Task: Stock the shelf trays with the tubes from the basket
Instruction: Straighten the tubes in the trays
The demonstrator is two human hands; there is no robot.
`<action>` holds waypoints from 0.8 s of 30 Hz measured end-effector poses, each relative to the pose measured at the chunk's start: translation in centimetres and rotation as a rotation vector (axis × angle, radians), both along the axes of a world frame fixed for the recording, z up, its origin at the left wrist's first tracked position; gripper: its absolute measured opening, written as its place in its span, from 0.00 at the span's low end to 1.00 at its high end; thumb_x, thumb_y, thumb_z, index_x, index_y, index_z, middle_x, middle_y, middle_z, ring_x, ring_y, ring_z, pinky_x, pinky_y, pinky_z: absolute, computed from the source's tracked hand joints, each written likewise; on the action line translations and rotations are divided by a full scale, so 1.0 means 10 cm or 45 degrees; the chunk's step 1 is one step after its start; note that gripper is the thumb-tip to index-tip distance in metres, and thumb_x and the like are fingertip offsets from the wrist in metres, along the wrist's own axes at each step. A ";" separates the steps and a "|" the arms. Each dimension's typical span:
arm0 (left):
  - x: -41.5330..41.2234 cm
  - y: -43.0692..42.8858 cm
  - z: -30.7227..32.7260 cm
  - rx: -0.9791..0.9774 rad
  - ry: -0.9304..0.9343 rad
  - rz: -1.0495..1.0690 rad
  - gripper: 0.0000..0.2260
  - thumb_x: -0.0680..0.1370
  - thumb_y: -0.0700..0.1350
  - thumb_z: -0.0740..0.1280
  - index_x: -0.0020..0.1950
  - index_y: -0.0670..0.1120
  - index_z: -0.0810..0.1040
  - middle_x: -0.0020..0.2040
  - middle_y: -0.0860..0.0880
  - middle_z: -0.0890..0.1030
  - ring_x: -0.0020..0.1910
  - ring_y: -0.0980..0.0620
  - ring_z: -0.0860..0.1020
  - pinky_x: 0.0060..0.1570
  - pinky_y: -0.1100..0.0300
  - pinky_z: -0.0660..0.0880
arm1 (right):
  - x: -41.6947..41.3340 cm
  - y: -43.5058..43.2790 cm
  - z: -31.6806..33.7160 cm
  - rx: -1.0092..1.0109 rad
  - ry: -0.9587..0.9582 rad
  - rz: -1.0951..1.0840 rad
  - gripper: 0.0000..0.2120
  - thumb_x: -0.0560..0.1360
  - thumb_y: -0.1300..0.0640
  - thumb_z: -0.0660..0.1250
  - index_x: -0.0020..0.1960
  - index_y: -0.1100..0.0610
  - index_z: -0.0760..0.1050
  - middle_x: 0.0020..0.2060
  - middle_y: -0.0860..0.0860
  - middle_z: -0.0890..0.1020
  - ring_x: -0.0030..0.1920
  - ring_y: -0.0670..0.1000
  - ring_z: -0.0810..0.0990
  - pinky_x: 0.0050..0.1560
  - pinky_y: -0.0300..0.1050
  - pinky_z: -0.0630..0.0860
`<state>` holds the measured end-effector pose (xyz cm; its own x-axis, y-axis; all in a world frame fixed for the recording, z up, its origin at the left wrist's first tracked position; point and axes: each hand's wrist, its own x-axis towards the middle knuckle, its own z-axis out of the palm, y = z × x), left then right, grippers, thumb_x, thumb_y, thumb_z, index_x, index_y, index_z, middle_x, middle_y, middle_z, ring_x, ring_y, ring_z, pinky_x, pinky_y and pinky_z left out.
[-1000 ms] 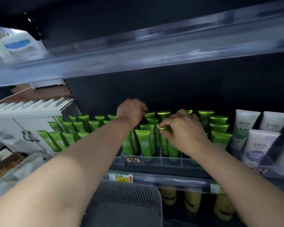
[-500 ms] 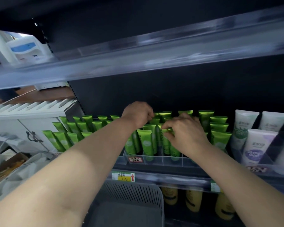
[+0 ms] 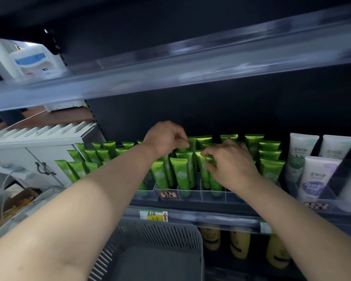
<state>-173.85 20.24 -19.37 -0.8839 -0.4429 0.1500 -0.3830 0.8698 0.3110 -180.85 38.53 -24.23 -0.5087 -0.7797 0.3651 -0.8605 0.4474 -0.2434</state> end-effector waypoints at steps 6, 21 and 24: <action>0.04 0.05 0.01 -0.079 -0.173 -0.091 0.06 0.73 0.47 0.73 0.49 0.51 0.85 0.48 0.56 0.84 0.49 0.58 0.80 0.55 0.62 0.75 | 0.04 0.00 -0.01 0.039 -0.011 -0.019 0.17 0.76 0.50 0.65 0.65 0.45 0.73 0.57 0.48 0.80 0.63 0.51 0.70 0.63 0.53 0.65; 0.13 0.07 0.01 -0.267 -0.207 -0.094 0.08 0.76 0.46 0.70 0.54 0.51 0.83 0.55 0.55 0.83 0.55 0.54 0.79 0.57 0.60 0.73 | 0.05 0.07 0.01 0.059 0.005 -0.066 0.16 0.78 0.54 0.61 0.65 0.46 0.73 0.55 0.48 0.81 0.62 0.52 0.70 0.62 0.51 0.65; 0.15 0.08 0.03 -0.149 -0.097 -0.079 0.07 0.75 0.48 0.71 0.52 0.51 0.84 0.52 0.55 0.83 0.52 0.56 0.79 0.58 0.58 0.74 | 0.05 0.08 0.01 0.072 0.015 -0.084 0.17 0.77 0.57 0.63 0.65 0.46 0.72 0.55 0.48 0.80 0.63 0.52 0.70 0.62 0.52 0.65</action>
<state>-172.31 21.00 -19.07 -0.9200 -0.3703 0.1287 -0.3459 0.9212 0.1781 -180.38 39.31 -24.15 -0.5557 -0.7641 0.3276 -0.8313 0.5163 -0.2059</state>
